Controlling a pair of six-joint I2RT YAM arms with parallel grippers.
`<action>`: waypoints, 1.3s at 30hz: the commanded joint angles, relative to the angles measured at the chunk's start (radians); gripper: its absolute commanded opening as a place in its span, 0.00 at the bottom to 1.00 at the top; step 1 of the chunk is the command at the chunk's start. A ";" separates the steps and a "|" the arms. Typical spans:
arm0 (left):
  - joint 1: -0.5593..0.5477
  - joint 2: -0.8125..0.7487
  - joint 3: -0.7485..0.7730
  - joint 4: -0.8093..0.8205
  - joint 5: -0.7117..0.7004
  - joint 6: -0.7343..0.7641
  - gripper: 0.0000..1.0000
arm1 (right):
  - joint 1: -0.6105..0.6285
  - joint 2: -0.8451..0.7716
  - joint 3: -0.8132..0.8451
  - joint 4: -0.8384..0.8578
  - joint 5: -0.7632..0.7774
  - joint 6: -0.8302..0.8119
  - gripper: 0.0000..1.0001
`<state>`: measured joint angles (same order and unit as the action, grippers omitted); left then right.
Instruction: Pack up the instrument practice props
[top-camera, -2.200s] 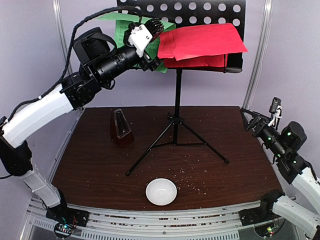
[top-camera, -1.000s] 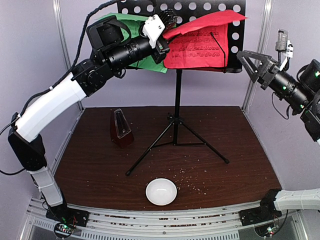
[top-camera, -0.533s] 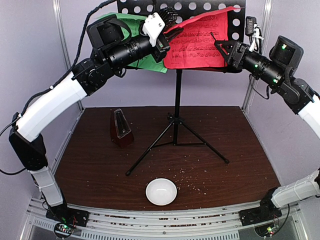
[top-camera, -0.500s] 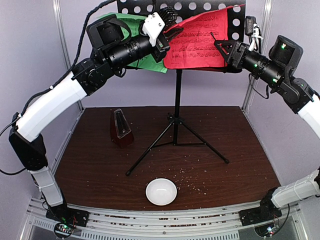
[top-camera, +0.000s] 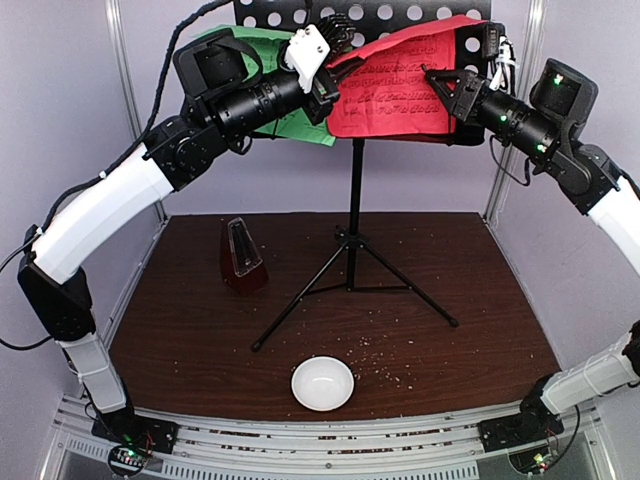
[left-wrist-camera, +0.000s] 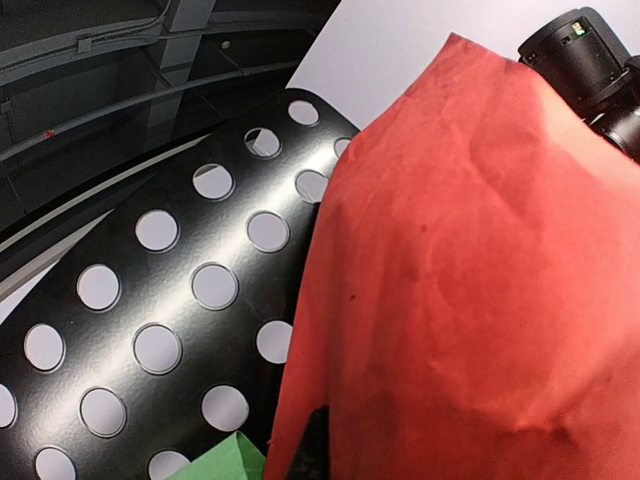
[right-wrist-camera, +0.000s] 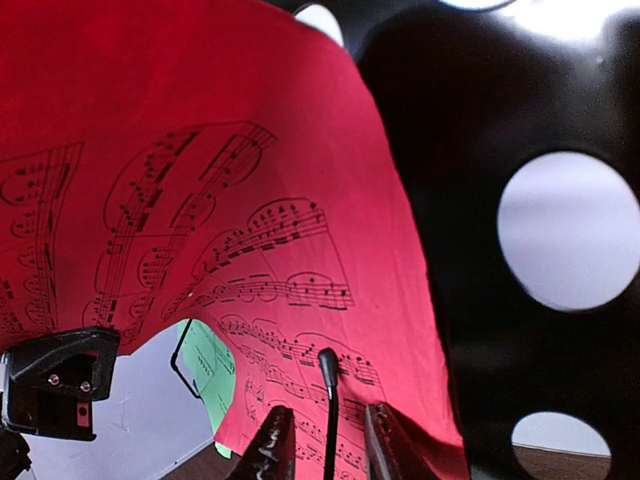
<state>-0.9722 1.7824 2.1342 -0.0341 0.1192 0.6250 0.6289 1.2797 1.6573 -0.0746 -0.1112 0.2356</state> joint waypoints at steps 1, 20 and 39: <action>0.006 -0.012 0.027 -0.001 -0.007 -0.014 0.00 | 0.008 0.011 0.035 0.008 0.011 0.014 0.26; 0.006 0.010 0.071 -0.031 -0.032 -0.042 0.00 | 0.011 -0.054 -0.136 0.201 -0.042 -0.053 0.00; 0.006 -0.166 -0.098 -0.153 0.110 -0.286 0.00 | 0.010 -0.095 -0.278 0.380 -0.014 -0.020 0.00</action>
<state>-0.9722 1.7065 2.1014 -0.1905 0.1848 0.4385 0.6353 1.1984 1.4048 0.2806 -0.1341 0.1944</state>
